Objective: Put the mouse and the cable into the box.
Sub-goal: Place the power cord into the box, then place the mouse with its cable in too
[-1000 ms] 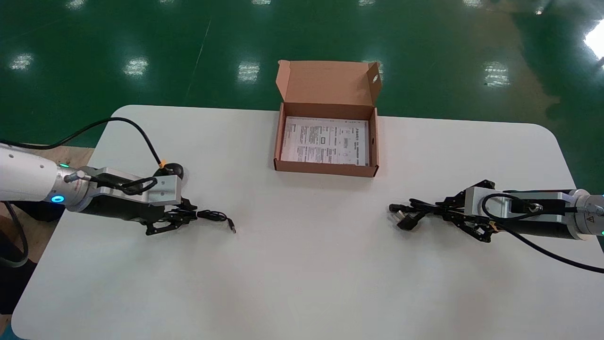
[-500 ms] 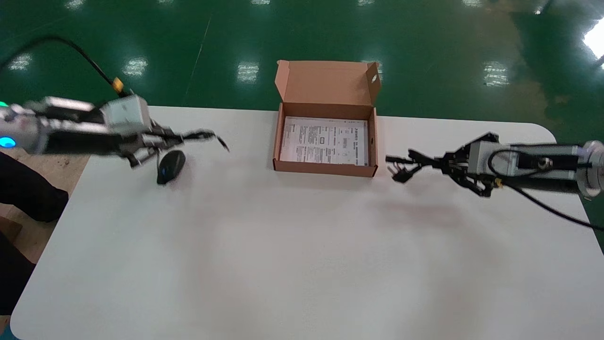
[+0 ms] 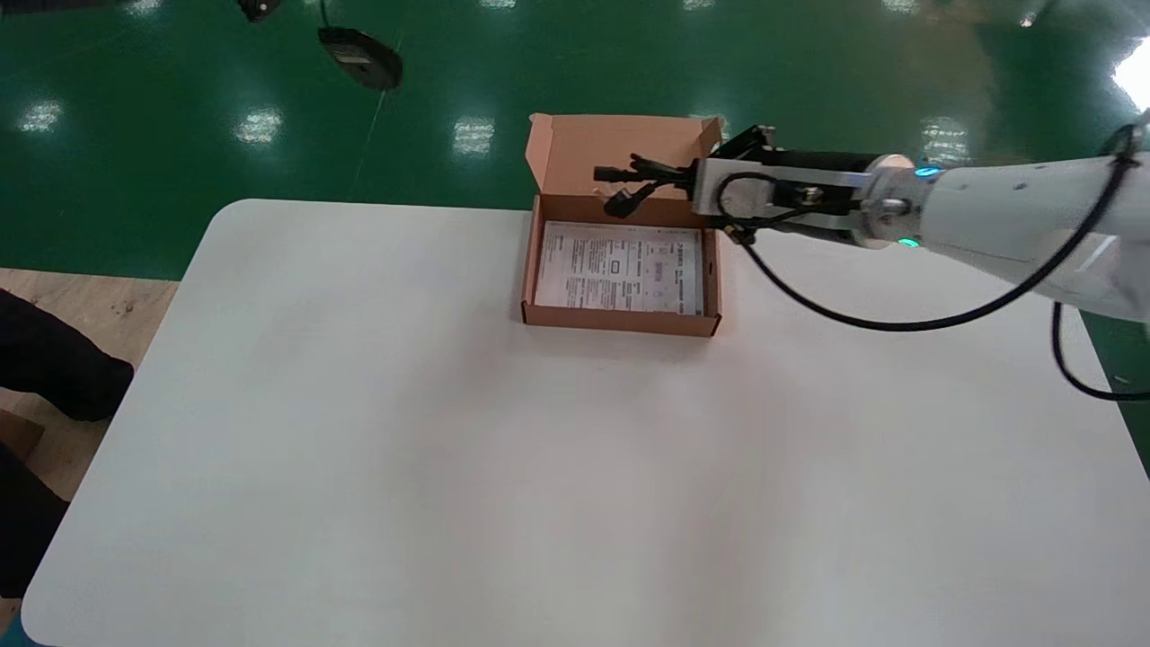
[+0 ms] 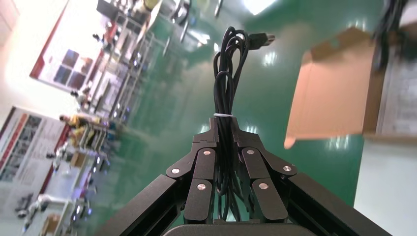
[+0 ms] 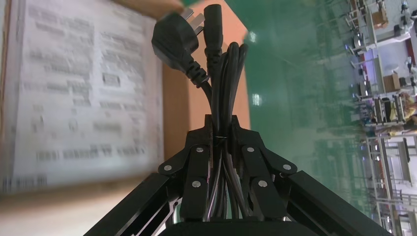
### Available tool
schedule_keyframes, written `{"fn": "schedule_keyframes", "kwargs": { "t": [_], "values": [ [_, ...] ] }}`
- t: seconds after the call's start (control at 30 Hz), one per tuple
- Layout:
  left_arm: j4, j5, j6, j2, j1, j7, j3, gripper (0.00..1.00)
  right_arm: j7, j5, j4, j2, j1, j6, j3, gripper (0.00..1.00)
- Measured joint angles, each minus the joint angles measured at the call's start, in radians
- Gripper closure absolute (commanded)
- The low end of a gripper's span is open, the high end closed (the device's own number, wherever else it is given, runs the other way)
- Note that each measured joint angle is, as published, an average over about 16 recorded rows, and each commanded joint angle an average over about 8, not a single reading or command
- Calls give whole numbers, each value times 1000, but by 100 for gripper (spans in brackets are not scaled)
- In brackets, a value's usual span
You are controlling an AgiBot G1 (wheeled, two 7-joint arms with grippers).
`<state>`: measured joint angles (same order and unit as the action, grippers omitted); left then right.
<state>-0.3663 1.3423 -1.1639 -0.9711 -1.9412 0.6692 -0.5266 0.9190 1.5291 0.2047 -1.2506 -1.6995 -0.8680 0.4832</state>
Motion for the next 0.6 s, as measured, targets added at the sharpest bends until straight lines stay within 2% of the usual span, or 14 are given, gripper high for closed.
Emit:
{"fn": "schedule_keyframes", "kwargs": {
  "t": [0.27, 0.33, 0.53, 0.6],
  "values": [
    [-14, -14, 30, -9, 8, 29, 13, 100, 46, -9, -32, -97, 35, 72, 17, 100],
    [-12, -9, 38, -8, 6, 31, 11, 100, 47, -13, -34, -106, 42, 77, 25, 96],
    [-2, 19, 58, -5, -5, 26, -3, 100, 28, -25, -21, -116, 58, 83, 61, 21],
    [-1, 29, 61, -4, -9, 21, -9, 100, 18, -29, -15, -116, 61, 85, 75, 0]
  ]
}}
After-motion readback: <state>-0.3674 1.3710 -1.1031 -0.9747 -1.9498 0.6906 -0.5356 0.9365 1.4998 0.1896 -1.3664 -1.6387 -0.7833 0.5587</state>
